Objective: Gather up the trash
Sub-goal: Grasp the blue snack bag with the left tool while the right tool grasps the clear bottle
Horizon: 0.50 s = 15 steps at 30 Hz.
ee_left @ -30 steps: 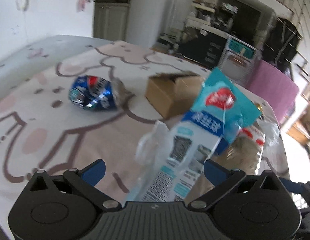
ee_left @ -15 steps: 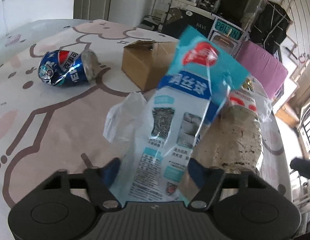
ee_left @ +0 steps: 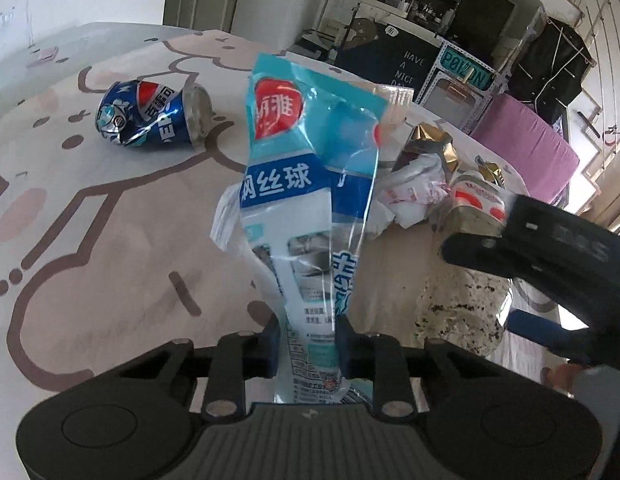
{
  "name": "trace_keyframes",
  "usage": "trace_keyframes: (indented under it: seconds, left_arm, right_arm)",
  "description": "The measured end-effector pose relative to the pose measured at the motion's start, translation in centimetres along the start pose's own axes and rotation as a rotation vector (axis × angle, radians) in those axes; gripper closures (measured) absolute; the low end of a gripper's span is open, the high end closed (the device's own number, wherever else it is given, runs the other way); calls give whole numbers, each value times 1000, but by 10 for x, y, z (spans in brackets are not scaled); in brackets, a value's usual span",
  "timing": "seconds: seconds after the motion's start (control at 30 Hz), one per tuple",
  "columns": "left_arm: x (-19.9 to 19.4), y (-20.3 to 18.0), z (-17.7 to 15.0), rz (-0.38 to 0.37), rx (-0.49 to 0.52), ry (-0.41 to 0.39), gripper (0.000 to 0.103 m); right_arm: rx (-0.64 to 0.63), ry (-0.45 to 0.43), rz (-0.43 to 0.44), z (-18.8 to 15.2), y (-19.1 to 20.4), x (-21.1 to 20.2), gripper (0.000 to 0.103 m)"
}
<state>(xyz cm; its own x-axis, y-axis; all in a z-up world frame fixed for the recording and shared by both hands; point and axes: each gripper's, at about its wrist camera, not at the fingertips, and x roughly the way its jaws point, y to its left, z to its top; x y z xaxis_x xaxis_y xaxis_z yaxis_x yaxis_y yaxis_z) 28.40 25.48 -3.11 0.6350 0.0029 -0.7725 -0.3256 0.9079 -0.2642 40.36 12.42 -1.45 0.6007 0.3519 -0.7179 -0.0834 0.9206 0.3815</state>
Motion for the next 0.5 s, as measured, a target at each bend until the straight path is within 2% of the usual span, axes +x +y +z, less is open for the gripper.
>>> trace_keyframes:
  seconds: [0.07, 0.13, 0.27, 0.5]
  left_arm:
    - [-1, 1, -1, -10, 1, 1, 74]
    - [-2, 4, -3, -19, 2, 3, 74]
    - [-3, 7, -5, -30, 2, 4, 71]
    - [-3, -2, -16, -26, 45, 0, 68]
  right_arm:
    - [20, 32, 15, -2, 4, 7, 22]
    - [-6, 77, 26, -7, 6, 11, 30]
    - [-98, 94, 26, -16, 1, -1, 33]
    - [-272, 124, -6, -33, -31, -56, 39]
